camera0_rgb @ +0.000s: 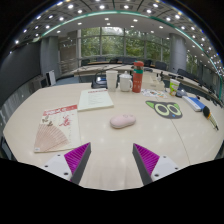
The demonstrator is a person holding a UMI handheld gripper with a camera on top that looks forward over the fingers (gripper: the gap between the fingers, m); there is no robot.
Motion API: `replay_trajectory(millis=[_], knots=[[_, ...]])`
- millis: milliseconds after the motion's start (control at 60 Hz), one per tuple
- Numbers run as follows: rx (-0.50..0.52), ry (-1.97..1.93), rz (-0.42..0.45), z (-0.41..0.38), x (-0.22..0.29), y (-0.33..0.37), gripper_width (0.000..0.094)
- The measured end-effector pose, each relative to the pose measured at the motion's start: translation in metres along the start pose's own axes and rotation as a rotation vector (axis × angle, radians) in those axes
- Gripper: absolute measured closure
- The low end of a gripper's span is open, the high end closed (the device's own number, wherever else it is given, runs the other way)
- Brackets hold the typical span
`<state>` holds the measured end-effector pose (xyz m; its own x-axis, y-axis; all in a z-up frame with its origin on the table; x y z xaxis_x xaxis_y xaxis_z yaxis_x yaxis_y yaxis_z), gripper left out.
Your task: Arrange mouse
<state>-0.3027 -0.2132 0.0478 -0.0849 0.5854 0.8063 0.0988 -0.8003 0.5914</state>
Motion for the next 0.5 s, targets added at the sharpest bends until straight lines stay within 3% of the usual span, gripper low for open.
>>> replay_trajectory(millis=[250,500], knots=[[0.022,-0.037,-0.074,0.020,0.023,-0.095,0.0085],[0.046,-0.058,-0.116,0.022,0.042,-0.147,0.0090]])
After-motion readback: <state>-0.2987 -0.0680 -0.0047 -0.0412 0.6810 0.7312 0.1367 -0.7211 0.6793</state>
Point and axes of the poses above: the point between the fingertips, and its own axes, seen from behind it with the camera up: z to the right, x up, y backward, against the way the camera looks, the point moved 1 cm from there along y, backward, against the way the camera looks
